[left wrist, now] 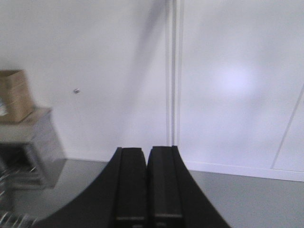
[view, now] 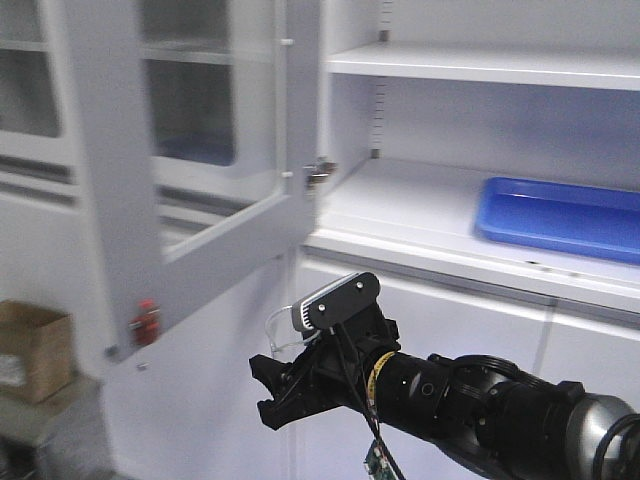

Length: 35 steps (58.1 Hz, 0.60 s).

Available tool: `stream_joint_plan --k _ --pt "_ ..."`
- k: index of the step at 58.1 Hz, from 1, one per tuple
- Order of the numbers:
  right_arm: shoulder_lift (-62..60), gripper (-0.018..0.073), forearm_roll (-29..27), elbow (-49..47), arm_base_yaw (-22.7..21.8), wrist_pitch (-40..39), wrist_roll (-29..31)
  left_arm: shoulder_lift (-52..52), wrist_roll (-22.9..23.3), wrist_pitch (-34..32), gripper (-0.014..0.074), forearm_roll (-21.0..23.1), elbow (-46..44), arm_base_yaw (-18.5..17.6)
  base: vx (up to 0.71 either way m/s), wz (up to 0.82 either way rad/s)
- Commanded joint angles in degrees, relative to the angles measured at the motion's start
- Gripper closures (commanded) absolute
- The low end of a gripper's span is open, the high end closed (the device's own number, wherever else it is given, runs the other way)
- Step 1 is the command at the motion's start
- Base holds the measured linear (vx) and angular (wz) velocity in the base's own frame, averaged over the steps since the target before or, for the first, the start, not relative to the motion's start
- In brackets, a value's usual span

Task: Pick beaker and place in left cabinet
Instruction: 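Extend the right gripper with the beaker over the blue tray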

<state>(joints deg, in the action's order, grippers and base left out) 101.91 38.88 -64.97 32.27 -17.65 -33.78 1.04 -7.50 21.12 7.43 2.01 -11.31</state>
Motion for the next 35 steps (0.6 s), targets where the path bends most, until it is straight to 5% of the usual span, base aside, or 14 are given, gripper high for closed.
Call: stream_joint_plan --k 1,35 --pt "-2.88 0.0333 -0.61 -1.85 -0.39 -3.89 0.01 0.56 0.07 -4.68 0.0603 0.60 -1.07 -0.32 0.22 -0.71" --pt "-2.88 0.0333 -0.61 -1.85 -0.39 -3.85 0.01 0.56 0.07 -4.68 0.0603 0.60 -1.07 -0.32 0.23 -0.50"
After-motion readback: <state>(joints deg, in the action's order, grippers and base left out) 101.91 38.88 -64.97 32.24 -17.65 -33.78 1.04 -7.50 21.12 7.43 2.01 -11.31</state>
